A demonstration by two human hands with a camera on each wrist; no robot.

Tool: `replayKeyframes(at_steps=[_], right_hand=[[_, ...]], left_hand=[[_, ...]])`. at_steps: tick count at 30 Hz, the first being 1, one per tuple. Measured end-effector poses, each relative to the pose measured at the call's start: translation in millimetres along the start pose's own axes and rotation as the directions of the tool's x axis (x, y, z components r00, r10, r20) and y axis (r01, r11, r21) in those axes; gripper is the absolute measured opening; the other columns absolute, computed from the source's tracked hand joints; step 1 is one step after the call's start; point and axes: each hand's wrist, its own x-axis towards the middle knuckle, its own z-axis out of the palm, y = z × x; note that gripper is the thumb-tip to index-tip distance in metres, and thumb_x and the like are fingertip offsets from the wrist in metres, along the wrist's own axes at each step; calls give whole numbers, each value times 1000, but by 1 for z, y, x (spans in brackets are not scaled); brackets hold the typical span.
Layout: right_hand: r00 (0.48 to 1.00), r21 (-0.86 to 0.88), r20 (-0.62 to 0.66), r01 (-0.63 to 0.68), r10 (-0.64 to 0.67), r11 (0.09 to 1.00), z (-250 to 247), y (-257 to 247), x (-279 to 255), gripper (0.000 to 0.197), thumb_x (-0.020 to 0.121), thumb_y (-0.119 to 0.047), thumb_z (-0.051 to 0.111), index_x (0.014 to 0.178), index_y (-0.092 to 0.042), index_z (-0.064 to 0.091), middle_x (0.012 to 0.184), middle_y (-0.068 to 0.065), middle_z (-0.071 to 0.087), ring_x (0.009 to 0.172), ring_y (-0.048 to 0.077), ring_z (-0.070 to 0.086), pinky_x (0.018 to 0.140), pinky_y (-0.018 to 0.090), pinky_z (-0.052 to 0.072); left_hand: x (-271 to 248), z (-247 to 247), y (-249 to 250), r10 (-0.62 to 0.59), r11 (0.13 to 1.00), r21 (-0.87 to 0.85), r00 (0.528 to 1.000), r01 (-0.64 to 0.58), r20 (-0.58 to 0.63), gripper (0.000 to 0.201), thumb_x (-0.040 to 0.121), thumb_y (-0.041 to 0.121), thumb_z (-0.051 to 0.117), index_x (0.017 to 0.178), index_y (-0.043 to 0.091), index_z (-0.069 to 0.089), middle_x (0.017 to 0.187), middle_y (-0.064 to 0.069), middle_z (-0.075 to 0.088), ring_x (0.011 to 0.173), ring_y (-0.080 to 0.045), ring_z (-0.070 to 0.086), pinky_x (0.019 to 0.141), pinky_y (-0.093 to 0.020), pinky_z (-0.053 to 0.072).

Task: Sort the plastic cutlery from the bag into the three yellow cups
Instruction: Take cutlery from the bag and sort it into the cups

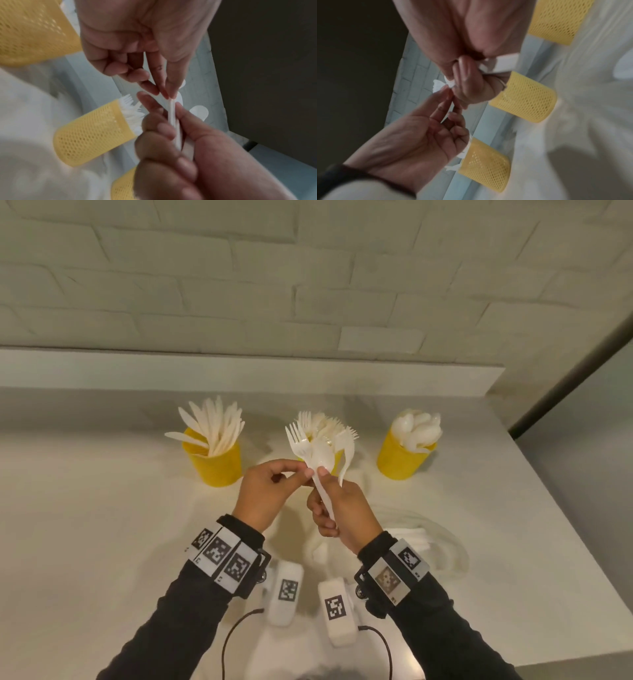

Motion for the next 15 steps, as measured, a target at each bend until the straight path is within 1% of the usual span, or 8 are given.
replayKeyframes(at_steps=[2,3,5,7,9,11,13,15], right_hand=[[997,-58,-61,37,-41,998,-10,1,-1,48,99,-40,35,100,-4,66,59,4,55,40,15,40,38,21,33],[994,-72,-95,47,-54,996,-17,1,-1,49,99,-39,34,103,-2,66,63,5,60,45,16,47,41,23,40],[988,-50,-142,46,-53,998,-31,1,-2,45,99,-37,37,101,-3,66,67,7,63,49,16,53,47,25,46],[983,-50,-175,46,-54,998,-45,1,-6,36,97,-35,42,97,-7,65,60,5,55,38,14,46,39,21,39],[982,-24,-184,45,-48,999,-56,-1,-11,28,96,-35,46,95,-12,61,55,1,42,32,9,31,35,15,24],[987,47,-158,29,-21,998,-63,-4,-15,22,94,-35,51,95,-14,53,54,-2,36,33,6,24,35,13,17],[990,50,-141,19,-12,999,-67,-5,-17,21,92,-36,54,91,-16,46,57,-3,34,35,5,23,36,15,16],[988,54,-154,30,-21,998,-72,-5,-16,21,92,-37,51,94,-16,48,62,-1,36,38,7,24,39,18,17]], left_hand=[[5,6,9,11,999,-50,999,-13,-40,3,79,15,68,76,17,68,70,4,67,61,3,60,65,-11,46],[11,6,15,22,996,-78,995,-29,-93,8,80,13,66,74,18,67,63,6,64,54,4,56,61,-10,44],[25,5,28,79,991,-88,972,-101,-222,15,81,12,65,70,22,65,53,12,62,51,4,54,63,-13,44],[41,4,39,165,980,-54,933,-192,-319,5,81,12,65,77,14,67,54,15,62,53,9,56,63,-7,43],[58,10,45,238,968,21,896,-248,-374,9,81,12,66,88,6,67,64,12,61,54,12,56,60,-3,43],[71,21,41,233,972,101,905,-211,-355,15,81,18,67,90,6,67,69,9,61,59,6,58,61,-10,45],[80,34,26,144,973,217,950,-84,-277,16,81,23,66,91,10,69,78,4,65,70,-6,61,66,-18,44],[81,42,9,43,950,310,973,30,-225,16,79,29,68,88,18,69,93,0,65,83,-18,60,75,-23,42]])
